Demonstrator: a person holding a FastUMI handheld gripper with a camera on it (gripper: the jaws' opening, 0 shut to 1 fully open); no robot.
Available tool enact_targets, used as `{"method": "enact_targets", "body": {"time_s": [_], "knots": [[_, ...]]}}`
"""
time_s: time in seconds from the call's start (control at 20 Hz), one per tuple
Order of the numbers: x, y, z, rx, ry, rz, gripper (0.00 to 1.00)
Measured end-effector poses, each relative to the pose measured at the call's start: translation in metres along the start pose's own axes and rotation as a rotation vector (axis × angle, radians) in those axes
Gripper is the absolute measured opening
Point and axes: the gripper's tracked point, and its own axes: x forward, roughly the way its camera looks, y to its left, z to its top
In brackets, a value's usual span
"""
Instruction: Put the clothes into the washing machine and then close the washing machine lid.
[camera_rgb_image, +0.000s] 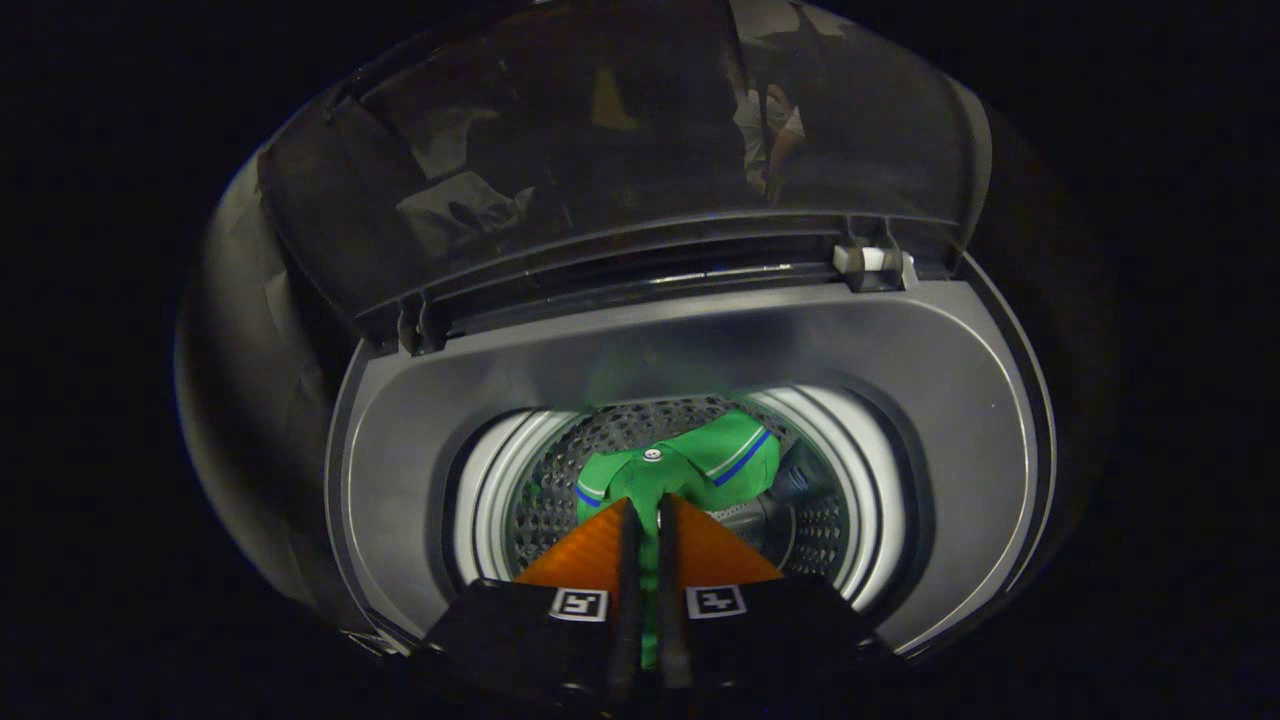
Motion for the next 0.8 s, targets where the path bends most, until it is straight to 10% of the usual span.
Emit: {"method": "enact_targets", "body": {"time_s": [0.3,0.8], "knots": [[-0.005,-0.002,0.0,-0.034,-0.013,-0.019,1.0],[-0.102,0.013,0.07,-0.087,-0.227,0.033,0.99]]}}
